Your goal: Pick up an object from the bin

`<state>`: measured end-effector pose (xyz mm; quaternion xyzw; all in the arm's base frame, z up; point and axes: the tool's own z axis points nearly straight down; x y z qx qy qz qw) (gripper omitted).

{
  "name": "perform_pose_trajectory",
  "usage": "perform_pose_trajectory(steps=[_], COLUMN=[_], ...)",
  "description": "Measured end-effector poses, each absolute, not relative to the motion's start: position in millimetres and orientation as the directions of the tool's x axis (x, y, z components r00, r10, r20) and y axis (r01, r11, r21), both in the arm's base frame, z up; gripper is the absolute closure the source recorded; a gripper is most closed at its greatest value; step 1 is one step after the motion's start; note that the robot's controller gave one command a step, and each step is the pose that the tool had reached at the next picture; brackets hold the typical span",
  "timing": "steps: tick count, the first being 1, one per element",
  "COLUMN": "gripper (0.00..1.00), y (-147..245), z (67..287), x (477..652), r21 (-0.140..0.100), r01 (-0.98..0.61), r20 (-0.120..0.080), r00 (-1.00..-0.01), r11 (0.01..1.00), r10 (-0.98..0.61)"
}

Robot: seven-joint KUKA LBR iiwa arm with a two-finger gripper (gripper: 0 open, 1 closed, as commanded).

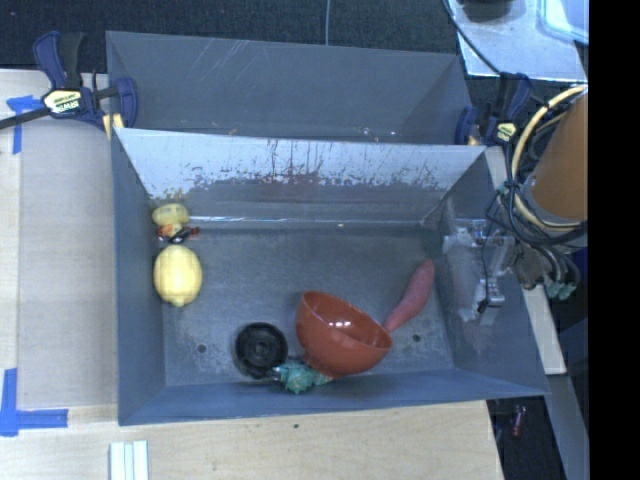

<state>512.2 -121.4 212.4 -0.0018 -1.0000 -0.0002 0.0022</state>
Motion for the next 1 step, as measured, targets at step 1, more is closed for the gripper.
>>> perform_pose_trajectory(steps=[1], gripper=[0.0], y=[-120.9], z=[216.6], x=[514.0], r21=[-0.001], r01=[0.001], r20=[-0.004], r00=[-1.0], r11=[1.0], r10=[0.001])
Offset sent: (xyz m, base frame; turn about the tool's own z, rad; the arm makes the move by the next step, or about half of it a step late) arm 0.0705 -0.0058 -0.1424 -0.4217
